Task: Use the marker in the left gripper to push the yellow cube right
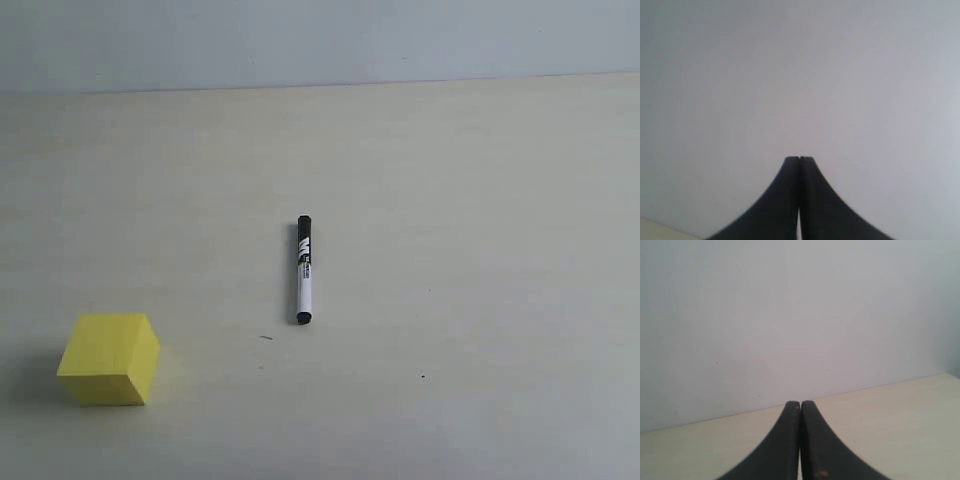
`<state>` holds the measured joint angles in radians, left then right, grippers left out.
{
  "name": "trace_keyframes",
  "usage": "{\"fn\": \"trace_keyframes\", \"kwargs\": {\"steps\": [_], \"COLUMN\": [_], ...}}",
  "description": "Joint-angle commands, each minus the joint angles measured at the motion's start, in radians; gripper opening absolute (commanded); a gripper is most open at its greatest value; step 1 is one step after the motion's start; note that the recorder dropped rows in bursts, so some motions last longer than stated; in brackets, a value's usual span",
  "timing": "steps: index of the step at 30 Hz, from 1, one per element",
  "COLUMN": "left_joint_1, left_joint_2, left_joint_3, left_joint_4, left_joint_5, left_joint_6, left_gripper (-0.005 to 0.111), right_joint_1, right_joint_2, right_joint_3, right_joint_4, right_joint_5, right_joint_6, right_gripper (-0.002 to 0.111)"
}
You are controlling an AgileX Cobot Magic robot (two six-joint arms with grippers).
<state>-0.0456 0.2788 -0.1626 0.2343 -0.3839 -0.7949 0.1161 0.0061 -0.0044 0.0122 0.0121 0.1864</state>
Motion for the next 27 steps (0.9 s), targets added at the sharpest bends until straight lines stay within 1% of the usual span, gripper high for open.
{"fn": "trace_keyframes", "kwargs": {"steps": [1, 3, 5, 7, 8, 10, 11, 12, 13, 14, 15, 17, 18, 19, 20, 22, 23, 24, 26, 27], "left_joint_1": [0.0, 0.0, 0.0, 0.0, 0.0, 0.0, 0.0, 0.0, 0.0, 0.0, 0.0, 0.0, -0.003, -0.011, -0.024, -0.062, -0.084, -0.107, -0.177, -0.208], "left_joint_2": [0.2, 0.29, 0.364, 0.413, 0.441, 0.479, 0.509, 0.53, 0.551, 0.591, 0.622, 0.722, 0.777, 0.83, 0.88, 0.961, 1.002, 1.033, 1.097, 1.126], "left_joint_3": [-0.205, -0.302, -0.387, -0.439, -0.464, -0.489, -0.501, -0.504, -0.504, -0.504, -0.509, -0.543, -0.567, -0.606, -0.65, -0.73, -0.772, -0.813, -0.888, -0.917], "left_joint_4": [0.274, 0.443, 0.659, 0.866, 0.992, 1.118, 1.193, 1.233, 1.258, 1.262, 1.262, 1.181, 1.097, 0.981, 0.845, 0.591, 0.461, 0.366, 0.18, 0.117], "left_joint_5": [0.073, 0.126, 0.167, 0.2, 0.238, 0.346, 0.443, 0.516, 0.592, 0.703, 0.772, 0.912, 0.955, 1.007, 1.048, 1.094, 1.108, 1.119, 1.138, 1.142], "left_joint_6": [-0.079, -0.078, -0.076, -0.071, -0.063, -0.041, -0.031, -0.019, 0.0, 0.01, 0.004, 0.005, 0.013, 0.037, 0.095, 0.258, 0.341, 0.399, 0.464, 0.485], "left_gripper": [0.0, 0.0, 0.0, 0.0, 0.0, 0.0, 0.0, 0.0, 0.0, 0.0, 0.0, 0.0, 0.0, 0.0, 0.0, 0.002, 0.005, 0.008, 0.022, 0.028], "right_joint_1": [-0.005, -0.005, -0.005, -0.005, -0.005, -0.005, -0.005, -0.005, -0.005, -0.005, -0.005, -0.005, -0.005, -0.005, -0.005, -0.005, -0.005, -0.005, -0.005, -0.005], "right_joint_2": [-0.006, -0.006, -0.006, -0.006, -0.006, -0.006, -0.006, -0.006, -0.006, -0.006, -0.006, -0.006, -0.006, -0.006, -0.006, -0.006, -0.006, -0.006, -0.006, -0.006], "right_joint_3": [0.004, 0.004, 0.004, 0.004, 0.004, 0.004, 0.004, 0.004, 0.004, 0.004, 0.004, 0.004, 0.004, 0.004, 0.004, 0.004, 0.004, 0.004, 0.004, 0.004], "right_joint_4": [0.002, 0.002, 0.002, 0.002, 0.002, 0.002, 0.002, 0.002, 0.002, 0.002, 0.002, 0.002, 0.002, 0.002, 0.002, 0.002, 0.002, 0.002, 0.002, 0.002], "right_joint_5": [0.002, 0.002, 0.002, 0.002, 0.002, 0.002, 0.002, 0.002, 0.002, 0.002, 0.002, 0.002, 0.002, 0.002, 0.002, 0.002, 0.002, 0.002, 0.002, 0.002], "right_joint_6": [0.0, 0.0, 0.0, 0.0, 0.0, 0.0, 0.0, 0.0, 0.0, 0.0, 0.0, 0.0, 0.0, 0.0, 0.0, 0.0, 0.0, 0.0, 0.0, 0.0], "right_gripper": [0.0, 0.0, 0.0, 0.0, 0.0, 0.0, 0.0, 0.0, 0.0, 0.0, 0.0, 0.0, 0.0, 0.0, 0.0, 0.0, 0.0, 0.0, 0.0, 0.0]}}
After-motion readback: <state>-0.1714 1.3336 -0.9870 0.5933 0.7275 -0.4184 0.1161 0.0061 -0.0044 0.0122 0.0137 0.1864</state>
